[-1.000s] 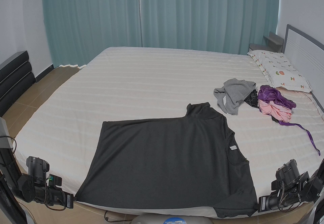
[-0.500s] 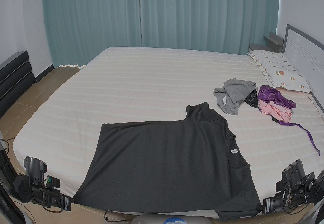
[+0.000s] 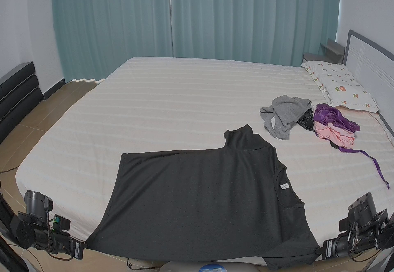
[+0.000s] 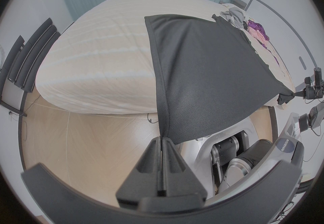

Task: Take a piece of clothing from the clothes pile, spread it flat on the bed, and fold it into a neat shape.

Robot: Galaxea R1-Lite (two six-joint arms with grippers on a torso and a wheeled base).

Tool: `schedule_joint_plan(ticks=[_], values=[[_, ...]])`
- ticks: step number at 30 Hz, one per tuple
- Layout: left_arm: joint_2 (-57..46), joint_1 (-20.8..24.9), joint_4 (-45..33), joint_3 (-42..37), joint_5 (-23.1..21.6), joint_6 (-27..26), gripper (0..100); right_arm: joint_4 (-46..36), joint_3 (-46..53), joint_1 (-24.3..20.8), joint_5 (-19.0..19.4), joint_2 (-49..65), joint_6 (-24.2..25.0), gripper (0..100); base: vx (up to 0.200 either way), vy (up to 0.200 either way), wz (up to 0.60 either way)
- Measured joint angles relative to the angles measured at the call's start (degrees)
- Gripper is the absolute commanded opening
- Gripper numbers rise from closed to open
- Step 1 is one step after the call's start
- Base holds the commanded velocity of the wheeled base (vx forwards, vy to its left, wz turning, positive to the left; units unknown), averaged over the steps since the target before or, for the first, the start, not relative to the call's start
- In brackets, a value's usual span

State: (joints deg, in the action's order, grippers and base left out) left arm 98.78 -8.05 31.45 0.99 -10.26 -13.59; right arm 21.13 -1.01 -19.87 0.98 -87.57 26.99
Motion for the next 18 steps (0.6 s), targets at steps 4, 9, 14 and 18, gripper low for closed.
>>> schedule_joint_plan(ticks=[4,9,14,18], values=[[-1.0,0.0,0.8,0.0,-0.1,0.4,0,1.9,-0.1,0.3,0.2,1.9,0.7,0,0.000,0.000,0.00],[-1.5,0.1,4.4,0.3,-0.1,3.3,0,3.7,-1.9,1.6,0.3,2.8,1.0,0,0.000,0.000,0.00],[-1.7,1.2,7.6,1.4,-0.1,11.4,0,4.1,-4.2,2.8,0.2,2.3,0.7,0,0.000,0.000,0.00],[-1.6,4.0,9.5,3.1,0.1,21.5,0,4.3,-6.6,3.6,0.0,0.7,0.5,0,0.000,0.000,0.00]])
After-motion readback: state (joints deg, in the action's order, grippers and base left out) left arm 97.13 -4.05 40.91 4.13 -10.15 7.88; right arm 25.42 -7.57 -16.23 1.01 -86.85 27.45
